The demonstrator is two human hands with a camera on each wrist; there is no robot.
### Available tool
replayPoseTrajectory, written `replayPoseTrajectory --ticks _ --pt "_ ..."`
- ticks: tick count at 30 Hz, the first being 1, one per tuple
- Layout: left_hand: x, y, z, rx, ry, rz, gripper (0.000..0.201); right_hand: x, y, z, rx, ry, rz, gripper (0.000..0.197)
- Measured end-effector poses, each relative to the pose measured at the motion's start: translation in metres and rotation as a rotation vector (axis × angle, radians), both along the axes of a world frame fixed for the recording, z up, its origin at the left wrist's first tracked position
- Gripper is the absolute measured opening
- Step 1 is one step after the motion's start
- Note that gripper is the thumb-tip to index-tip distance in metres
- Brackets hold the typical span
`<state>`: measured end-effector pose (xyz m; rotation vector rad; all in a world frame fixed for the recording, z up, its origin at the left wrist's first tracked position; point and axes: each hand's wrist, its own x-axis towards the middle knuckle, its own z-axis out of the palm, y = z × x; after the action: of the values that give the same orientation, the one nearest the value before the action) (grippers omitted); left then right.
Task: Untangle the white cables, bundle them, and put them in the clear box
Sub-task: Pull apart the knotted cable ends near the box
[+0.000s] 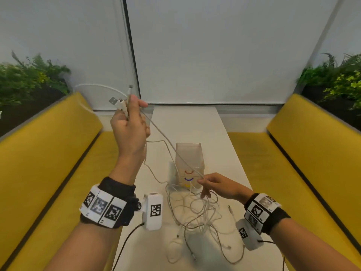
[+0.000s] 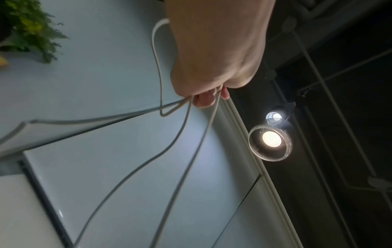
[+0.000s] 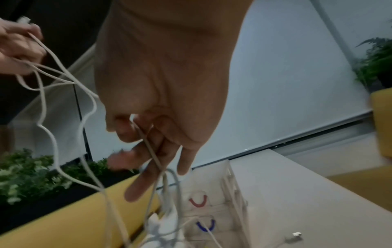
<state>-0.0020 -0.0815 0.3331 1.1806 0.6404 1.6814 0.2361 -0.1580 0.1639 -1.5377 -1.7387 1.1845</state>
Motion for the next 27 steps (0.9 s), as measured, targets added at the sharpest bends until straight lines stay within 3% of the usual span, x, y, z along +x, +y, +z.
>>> replayPoseTrajectory --ticks 3,6,7,9,11,12,14,16,18,22,25,27 --pt "-0.008 0.002 0.003 -0.013 -0.079 0.055 0.033 0.015 0.002 -0.019 -0.061 -0.091 0.010 0.061" --pt "-0.019 0.011 0.001 -0.041 -0.036 0.070 0.033 0.025 -0.005 -0.033 -0.075 -0.160 -0.004 0.046" --pt "-0.021 0.014 -0.004 -0.076 0.058 0.058 0.035 0.026 -0.006 -0.032 -0.072 -0.167 -0.023 0.044" --pt "-0.018 0.019 -0.019 -0.138 0.401 0.044 0.042 0.026 -0.005 -0.019 -0.100 -0.238 -0.016 0.041" --pt "-0.013 0.022 -0.038 -0.164 0.713 0.043 0.052 0.021 -0.004 -0.001 -0.161 -0.389 0.063 0.031" --pt "-0.011 0.022 -0.046 -0.169 0.776 0.033 0.054 0.020 -0.004 0.007 -0.214 -0.494 0.116 0.032" --pt "-0.009 0.023 -0.057 -0.179 0.764 -0.021 0.049 0.023 -0.005 0.014 -0.394 -0.711 0.165 0.054" --pt "-0.008 0.023 -0.060 -0.233 0.632 -0.141 0.041 0.032 -0.004 0.010 -0.548 -0.849 0.164 0.060" --pt "-0.006 0.021 -0.060 -0.315 0.487 -0.327 0.036 0.044 -0.001 0.000 -0.536 -0.861 0.087 0.047" --pt "0.004 0.017 -0.072 -0.480 0.358 -0.618 0.029 0.072 -0.003 -0.046 -0.420 -0.719 -0.292 0.028" --pt "0.009 0.013 -0.089 -0.571 0.314 -0.786 0.024 0.079 -0.013 -0.096 -0.444 -0.766 -0.431 0.023" --pt "0.010 0.011 -0.101 -0.602 0.330 -0.874 0.021 0.075 -0.018 -0.126 -0.487 -0.817 -0.462 0.030"
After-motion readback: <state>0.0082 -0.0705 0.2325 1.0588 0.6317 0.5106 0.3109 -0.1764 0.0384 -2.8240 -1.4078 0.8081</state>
